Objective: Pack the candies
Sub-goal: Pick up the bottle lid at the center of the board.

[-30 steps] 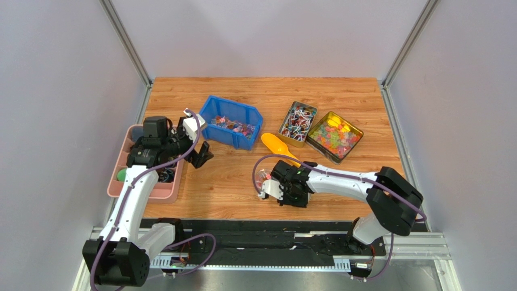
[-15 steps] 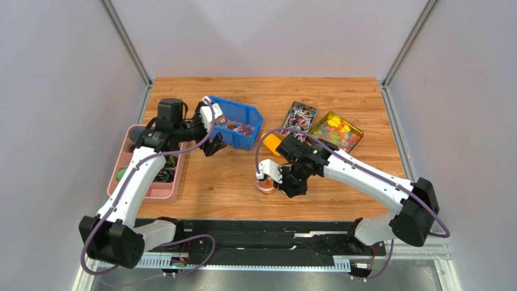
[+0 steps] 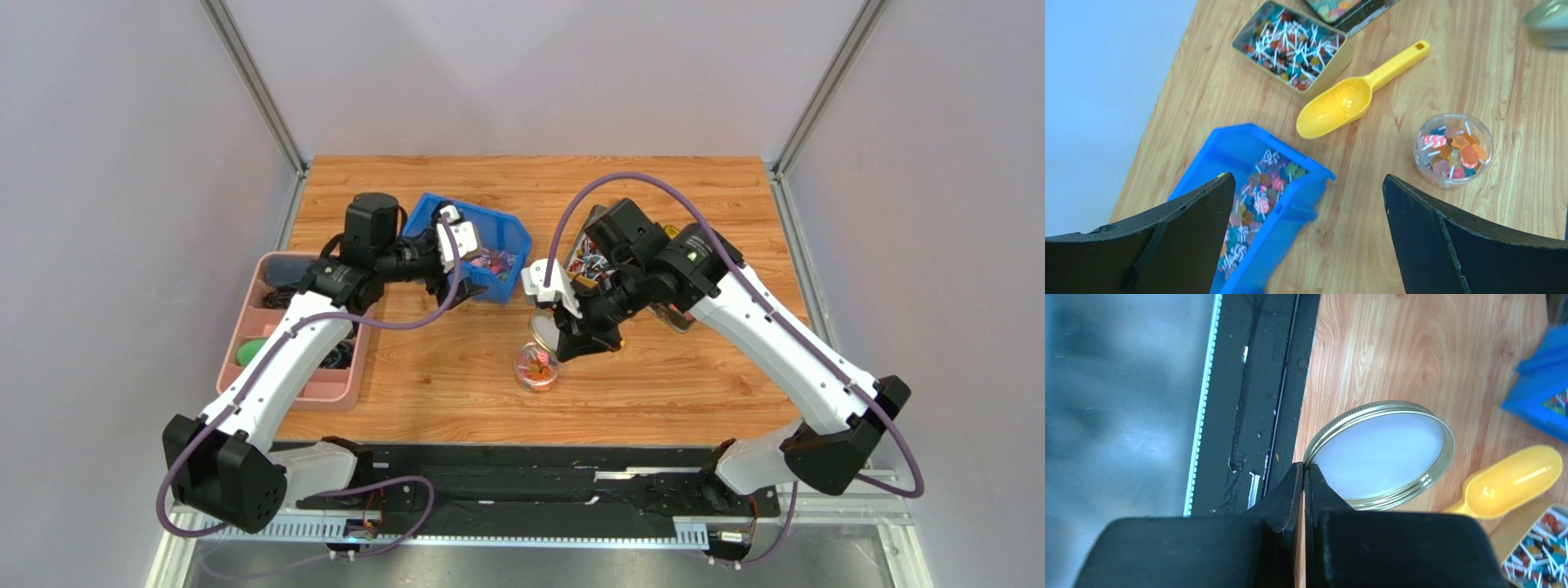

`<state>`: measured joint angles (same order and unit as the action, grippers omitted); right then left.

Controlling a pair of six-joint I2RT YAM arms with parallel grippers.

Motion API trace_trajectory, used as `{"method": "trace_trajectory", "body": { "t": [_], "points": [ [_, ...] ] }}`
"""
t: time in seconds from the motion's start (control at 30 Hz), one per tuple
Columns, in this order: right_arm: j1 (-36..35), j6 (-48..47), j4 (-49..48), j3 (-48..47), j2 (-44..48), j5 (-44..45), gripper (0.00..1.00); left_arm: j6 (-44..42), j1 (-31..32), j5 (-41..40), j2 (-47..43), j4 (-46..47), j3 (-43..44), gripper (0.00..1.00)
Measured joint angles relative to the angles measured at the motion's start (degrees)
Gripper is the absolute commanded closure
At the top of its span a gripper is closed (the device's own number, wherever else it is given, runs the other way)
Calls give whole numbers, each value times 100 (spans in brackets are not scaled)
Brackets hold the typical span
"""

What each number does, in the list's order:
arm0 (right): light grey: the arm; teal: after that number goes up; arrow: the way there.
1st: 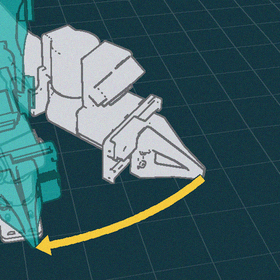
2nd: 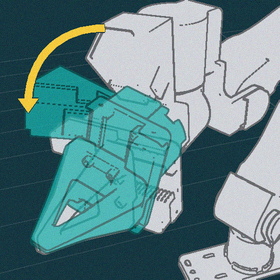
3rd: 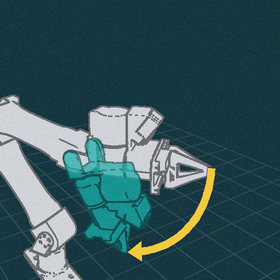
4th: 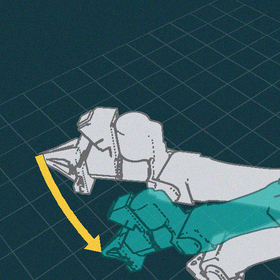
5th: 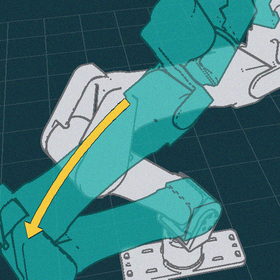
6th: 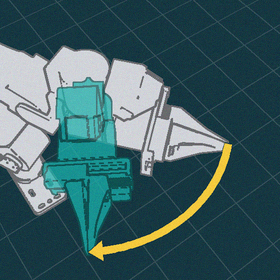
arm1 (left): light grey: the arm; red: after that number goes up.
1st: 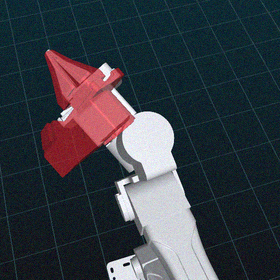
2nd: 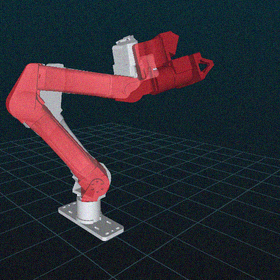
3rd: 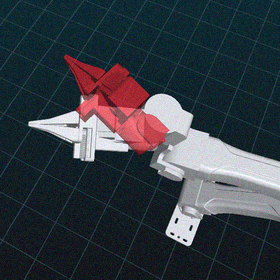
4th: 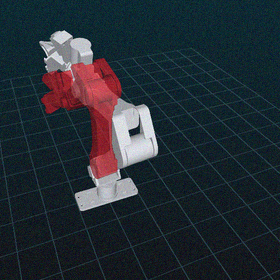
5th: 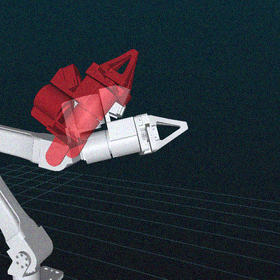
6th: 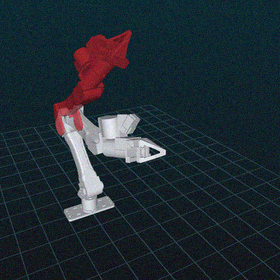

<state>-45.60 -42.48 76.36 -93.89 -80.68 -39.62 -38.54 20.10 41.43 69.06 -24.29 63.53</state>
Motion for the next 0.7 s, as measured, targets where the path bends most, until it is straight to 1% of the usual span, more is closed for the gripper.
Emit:
{"method": "trace_trajectory", "body": {
  "t": [0.07, 0.2, 0.3, 0.37, 0.47, 0.57, 0.7],
  "points": [
    [61, -107, 2, -57, -127, -258, 100, -92, 68, 162, 7, 98, 0, 3],
    [221, -387, 138, -192, -527, -815, 100, -367, 136, 662, 22, 186, 0, 13],
    [485, -542, 114, -501, -883, -1283, 100, -813, 168, 1123, 61, 81, 7, 16],
    [726, -645, 101, -540, -994, -1504, 100, -1071, 177, 1394, 87, -92, 9, 16],
    [988, -721, 107, -588, -1086, -1700, 100, -1561, 186, 1845, 149, -514, 85, 14],
    [1038, -741, 105, -647, -1139, -1812, 100, -2229, 219, 2295, 190, -1139, 221, 13],
    [1034, -754, 105, -693, -1193, -1958, 100, -2706, 332, 2669, 195, -1626, 315, 16]
  ]
}}
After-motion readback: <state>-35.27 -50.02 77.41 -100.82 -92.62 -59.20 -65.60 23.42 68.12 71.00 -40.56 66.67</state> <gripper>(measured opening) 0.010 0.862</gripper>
